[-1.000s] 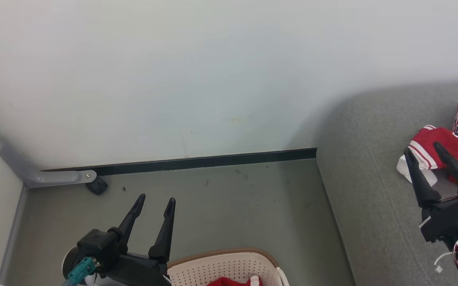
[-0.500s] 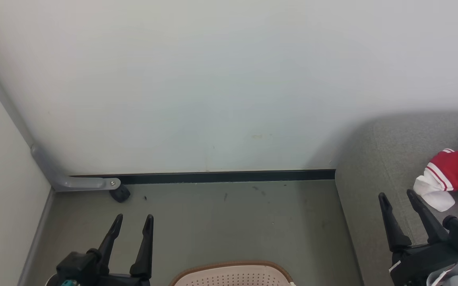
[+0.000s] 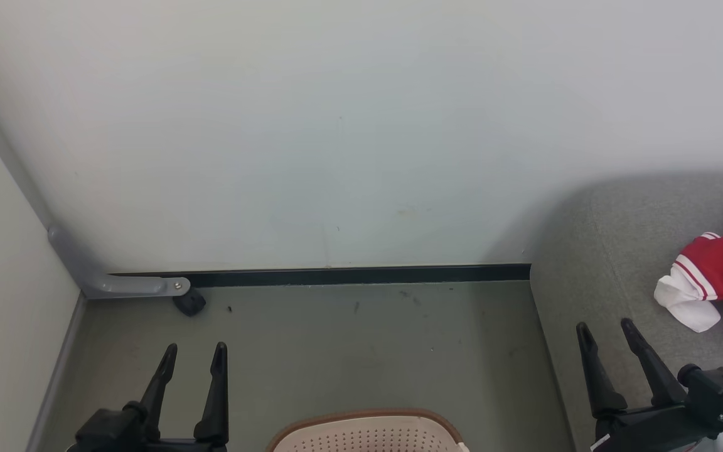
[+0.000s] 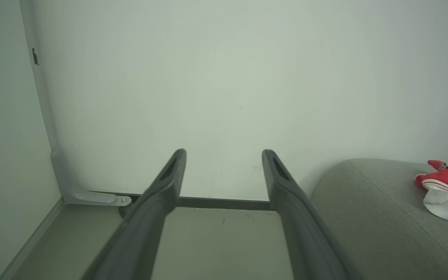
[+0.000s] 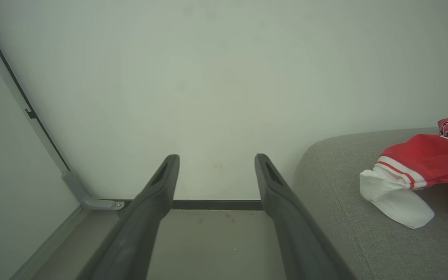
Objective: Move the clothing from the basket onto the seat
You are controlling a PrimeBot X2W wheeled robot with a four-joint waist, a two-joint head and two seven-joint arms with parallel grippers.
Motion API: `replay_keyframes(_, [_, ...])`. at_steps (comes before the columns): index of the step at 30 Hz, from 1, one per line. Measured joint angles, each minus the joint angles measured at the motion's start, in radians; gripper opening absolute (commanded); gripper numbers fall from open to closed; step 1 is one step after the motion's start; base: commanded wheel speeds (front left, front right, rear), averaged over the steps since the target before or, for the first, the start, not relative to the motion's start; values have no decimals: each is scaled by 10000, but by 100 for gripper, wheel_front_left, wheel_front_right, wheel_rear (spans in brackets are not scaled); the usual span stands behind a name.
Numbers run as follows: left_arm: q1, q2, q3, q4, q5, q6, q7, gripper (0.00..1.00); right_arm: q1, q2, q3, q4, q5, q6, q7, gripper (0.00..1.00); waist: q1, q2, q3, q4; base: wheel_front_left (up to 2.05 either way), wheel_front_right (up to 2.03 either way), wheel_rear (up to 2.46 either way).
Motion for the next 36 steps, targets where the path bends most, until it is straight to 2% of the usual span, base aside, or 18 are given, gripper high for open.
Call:
replay_keyframes(14, [1,-86,284,-238,314,13,0,100,-4,82,-232,-267,-316,17,-2,100,0,0,189,-153,0,0,0])
replay_keyframes(28, [-66,-153,407,-313,663,-13,0,100,-241,163,-349,-447,-681,297,-2,100,1,1,740,-284,0,0,0])
replay_keyframes(36, [-434,-299,295,58,725,-211,-2,100,-564,263,-456,-619,-786,474,-4,100,1,1,1249,-425,0,0,0])
